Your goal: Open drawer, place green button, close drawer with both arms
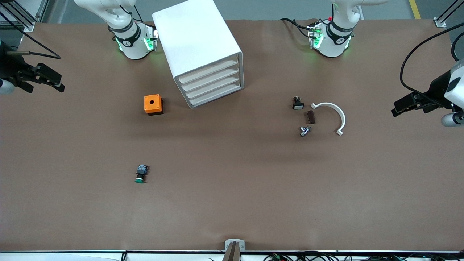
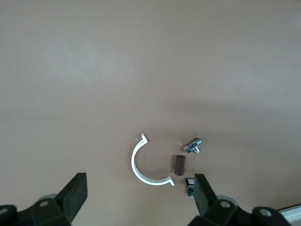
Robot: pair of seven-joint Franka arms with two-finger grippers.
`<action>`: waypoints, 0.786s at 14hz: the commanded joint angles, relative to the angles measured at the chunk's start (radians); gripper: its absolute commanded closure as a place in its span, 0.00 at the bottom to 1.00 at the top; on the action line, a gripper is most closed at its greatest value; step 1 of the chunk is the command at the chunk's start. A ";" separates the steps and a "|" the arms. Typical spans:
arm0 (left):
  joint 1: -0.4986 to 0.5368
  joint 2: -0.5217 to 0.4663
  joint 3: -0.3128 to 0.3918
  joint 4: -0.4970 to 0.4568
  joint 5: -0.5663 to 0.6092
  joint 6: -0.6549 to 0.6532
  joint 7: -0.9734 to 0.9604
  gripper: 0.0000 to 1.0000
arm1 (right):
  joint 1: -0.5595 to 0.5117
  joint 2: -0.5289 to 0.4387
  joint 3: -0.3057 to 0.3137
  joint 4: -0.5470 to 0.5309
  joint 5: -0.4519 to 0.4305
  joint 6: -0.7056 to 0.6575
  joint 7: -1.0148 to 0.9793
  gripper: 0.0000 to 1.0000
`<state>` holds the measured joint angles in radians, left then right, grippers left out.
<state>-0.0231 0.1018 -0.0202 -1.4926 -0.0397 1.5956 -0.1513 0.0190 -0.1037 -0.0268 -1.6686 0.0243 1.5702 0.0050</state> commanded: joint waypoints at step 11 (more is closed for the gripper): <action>0.011 0.003 0.000 0.025 -0.045 -0.031 0.004 0.00 | -0.010 0.001 0.002 0.007 0.014 -0.006 -0.014 0.00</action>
<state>-0.0146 0.1033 -0.0185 -1.4912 -0.0535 1.5942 -0.1513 0.0190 -0.1035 -0.0268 -1.6686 0.0243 1.5698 0.0049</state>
